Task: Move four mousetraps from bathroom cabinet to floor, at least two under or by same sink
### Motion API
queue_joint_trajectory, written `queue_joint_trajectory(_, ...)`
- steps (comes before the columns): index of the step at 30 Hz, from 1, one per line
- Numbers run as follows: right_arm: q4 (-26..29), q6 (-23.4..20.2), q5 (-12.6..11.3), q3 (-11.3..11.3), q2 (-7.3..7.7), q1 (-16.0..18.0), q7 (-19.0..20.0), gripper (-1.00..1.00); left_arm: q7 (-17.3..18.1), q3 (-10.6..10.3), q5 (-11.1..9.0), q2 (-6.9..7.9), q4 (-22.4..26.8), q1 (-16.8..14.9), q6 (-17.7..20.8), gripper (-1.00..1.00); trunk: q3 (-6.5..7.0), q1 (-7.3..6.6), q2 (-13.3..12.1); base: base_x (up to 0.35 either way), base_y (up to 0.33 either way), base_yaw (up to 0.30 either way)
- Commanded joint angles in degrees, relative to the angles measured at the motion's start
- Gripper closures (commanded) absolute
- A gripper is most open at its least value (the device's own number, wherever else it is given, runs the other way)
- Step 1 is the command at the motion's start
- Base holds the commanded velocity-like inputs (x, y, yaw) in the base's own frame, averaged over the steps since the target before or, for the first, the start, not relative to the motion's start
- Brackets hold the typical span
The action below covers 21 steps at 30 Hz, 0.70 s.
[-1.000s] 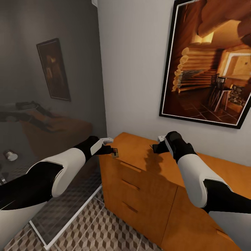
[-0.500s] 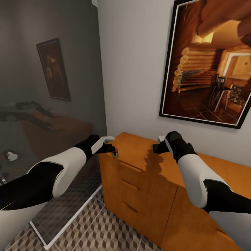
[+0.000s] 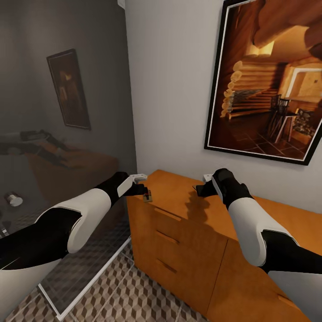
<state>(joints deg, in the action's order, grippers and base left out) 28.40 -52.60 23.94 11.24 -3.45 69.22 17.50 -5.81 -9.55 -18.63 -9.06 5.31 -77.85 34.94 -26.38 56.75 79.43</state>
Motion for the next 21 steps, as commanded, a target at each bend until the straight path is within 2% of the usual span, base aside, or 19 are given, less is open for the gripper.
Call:
queue_joint_trajectory(1, 0.08, -0.17, 0.54, 0.45, -0.07, 0.04, 0.34, 1.00, -0.39, -0.38, -0.62, 0.00, 0.10, -0.02, 0.29, -1.00, -0.07, 0.00, 0.04, 0.000, 0.000, 0.000)
queue_joint_trajectory(11, 0.08, -0.15, 0.58, 0.38, -0.07, 0.04, 0.34, 1.00, -0.42, -0.38, -0.67, 0.07, -0.10, -0.02, 0.25, -1.00, -0.07, 0.00, 0.04, 0.000, -0.097, 0.000)
queue_joint_trajectory(21, 0.08, -0.13, 1.31, 0.37, 0.05, 0.04, 0.40, 1.00, -0.63, -0.38, -0.69, 0.09, -0.11, -0.02, 0.30, -1.00, -0.07, 0.00, 0.04, 0.000, -0.020, 0.000)
